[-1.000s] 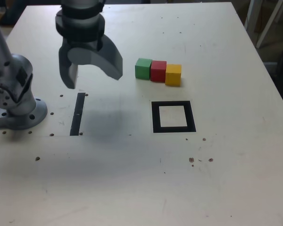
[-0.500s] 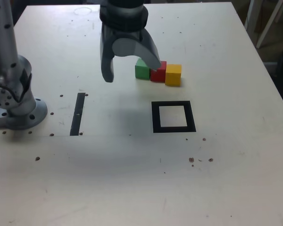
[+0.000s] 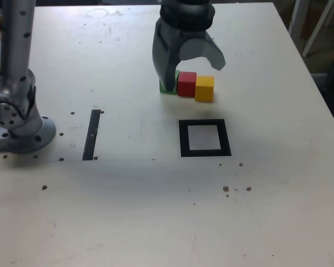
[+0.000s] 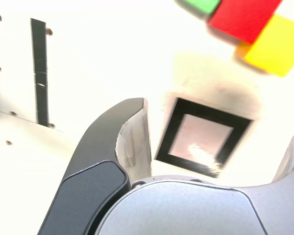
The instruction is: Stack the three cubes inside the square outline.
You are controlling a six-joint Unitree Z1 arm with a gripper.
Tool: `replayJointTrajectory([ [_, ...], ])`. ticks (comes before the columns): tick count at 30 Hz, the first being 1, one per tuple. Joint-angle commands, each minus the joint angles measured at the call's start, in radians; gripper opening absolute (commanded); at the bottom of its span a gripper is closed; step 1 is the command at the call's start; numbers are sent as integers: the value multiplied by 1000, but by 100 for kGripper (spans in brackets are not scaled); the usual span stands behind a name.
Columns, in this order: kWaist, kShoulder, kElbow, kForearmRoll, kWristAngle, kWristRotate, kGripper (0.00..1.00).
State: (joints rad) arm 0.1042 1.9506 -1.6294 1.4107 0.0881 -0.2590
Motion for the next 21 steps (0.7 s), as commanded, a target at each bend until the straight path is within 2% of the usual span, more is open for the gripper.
replayJointTrajectory([
  [1, 12, 21, -32, 21, 1, -23, 99],
  [7, 75, 60, -85, 48, -19, -127, 99],
  [15, 134, 83, -88, 26, -50, -316, 99],
  [21, 148, 84, -108, 2, -83, -402, 98],
])
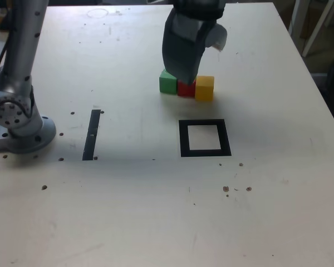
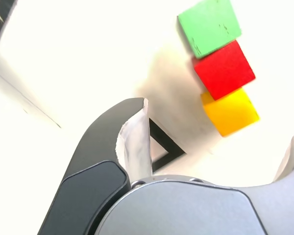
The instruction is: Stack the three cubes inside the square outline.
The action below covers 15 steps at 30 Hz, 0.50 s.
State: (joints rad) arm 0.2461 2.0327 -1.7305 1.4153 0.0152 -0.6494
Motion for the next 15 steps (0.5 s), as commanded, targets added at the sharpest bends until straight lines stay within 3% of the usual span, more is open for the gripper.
replayJointTrajectory([
  [1, 11, 2, -7, -2, -20, -22, 98],
  [6, 37, 0, 19, -5, -58, -77, 97],
  [15, 69, 6, 99, -79, -77, -98, 97],
])
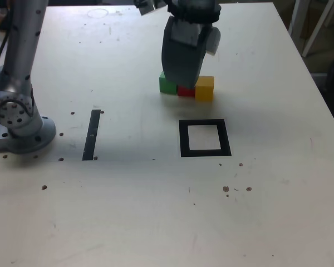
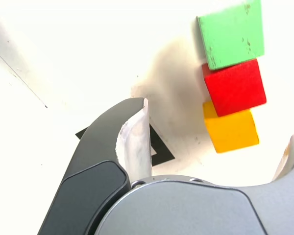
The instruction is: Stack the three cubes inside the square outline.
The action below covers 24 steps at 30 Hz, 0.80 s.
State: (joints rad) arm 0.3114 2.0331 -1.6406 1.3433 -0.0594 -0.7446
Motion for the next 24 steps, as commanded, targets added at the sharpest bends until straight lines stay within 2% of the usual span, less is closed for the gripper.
replayJointTrajectory([
  [1, 7, 5, 18, -14, -4, -3, 97],
  [13, 61, 39, 66, -84, -13, 6, 97],
  [24, 101, 87, 47, -95, -24, 30, 95],
])
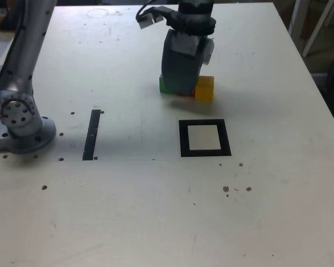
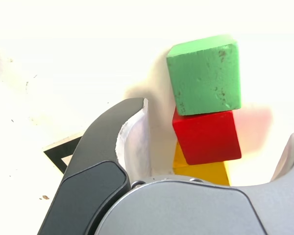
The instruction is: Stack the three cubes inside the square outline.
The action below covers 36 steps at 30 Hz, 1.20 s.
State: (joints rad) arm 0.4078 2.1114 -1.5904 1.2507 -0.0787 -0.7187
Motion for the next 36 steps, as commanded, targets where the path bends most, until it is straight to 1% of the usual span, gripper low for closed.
replayJointTrajectory([
  [1, 8, 13, -3, -2, -10, 9, 95],
  [6, 19, 30, -6, -8, -28, 27, 92],
  [11, 20, 41, -12, -17, -36, 40, 86],
  [15, 20, 50, -14, -17, -38, 43, 76],
  [21, 20, 60, -14, -19, -42, 44, 56],
  [24, 20, 59, -17, -22, -37, 44, 48],
  [29, 20, 51, -30, -35, -16, 45, 37],
  [31, 20, 49, -34, -40, -11, 47, 35],
  [36, 20, 48, -37, -46, -5, 52, 34],
])
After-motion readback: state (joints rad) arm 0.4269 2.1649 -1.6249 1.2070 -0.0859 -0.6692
